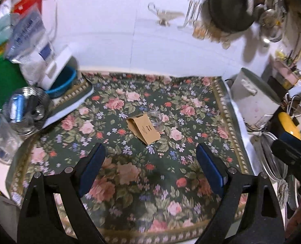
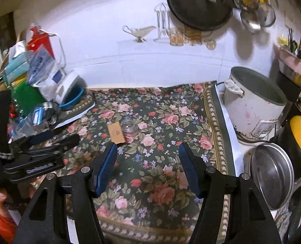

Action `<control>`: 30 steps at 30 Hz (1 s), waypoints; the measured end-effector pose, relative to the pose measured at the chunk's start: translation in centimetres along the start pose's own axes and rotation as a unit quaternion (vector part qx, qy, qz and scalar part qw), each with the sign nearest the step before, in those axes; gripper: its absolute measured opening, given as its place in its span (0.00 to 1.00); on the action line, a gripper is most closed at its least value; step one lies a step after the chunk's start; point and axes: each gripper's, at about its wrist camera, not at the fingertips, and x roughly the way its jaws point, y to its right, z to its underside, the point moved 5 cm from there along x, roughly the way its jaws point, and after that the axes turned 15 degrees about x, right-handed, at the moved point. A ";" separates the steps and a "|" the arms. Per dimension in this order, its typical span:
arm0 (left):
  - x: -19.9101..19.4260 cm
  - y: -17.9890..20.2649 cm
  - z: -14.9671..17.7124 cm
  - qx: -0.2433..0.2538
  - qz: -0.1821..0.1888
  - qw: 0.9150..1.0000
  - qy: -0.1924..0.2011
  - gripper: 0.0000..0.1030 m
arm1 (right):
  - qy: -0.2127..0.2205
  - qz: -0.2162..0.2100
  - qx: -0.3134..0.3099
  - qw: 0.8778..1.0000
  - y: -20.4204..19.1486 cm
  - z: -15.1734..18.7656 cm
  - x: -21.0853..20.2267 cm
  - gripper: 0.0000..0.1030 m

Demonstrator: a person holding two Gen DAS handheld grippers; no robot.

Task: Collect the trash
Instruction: 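Grasp the brown paper sachet with the left tool while the right tool grasps the glass jar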

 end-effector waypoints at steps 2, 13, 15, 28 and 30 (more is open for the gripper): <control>2.3 0.0 -0.4 0.002 -0.001 1.000 -0.011 0.88 | -0.005 0.010 0.009 1.000 0.5 -0.4 1.3 0.57; 17.0 0.1 -0.3 0.002 -0.010 0.995 -0.102 0.88 | -0.052 0.084 0.107 0.989 4.3 -0.6 8.3 0.57; 18.8 -0.2 0.0 -0.008 -0.026 0.993 -0.112 0.88 | -0.058 0.092 0.112 0.988 4.8 -0.5 9.1 0.57; 20.2 -4.1 1.7 -0.029 0.006 0.993 -0.111 0.38 | -0.114 0.073 0.085 0.987 3.6 -0.4 15.2 0.58; 19.5 -5.5 1.6 -0.023 0.007 0.994 -0.104 0.38 | -0.123 0.061 0.071 0.988 2.3 -0.5 16.4 0.58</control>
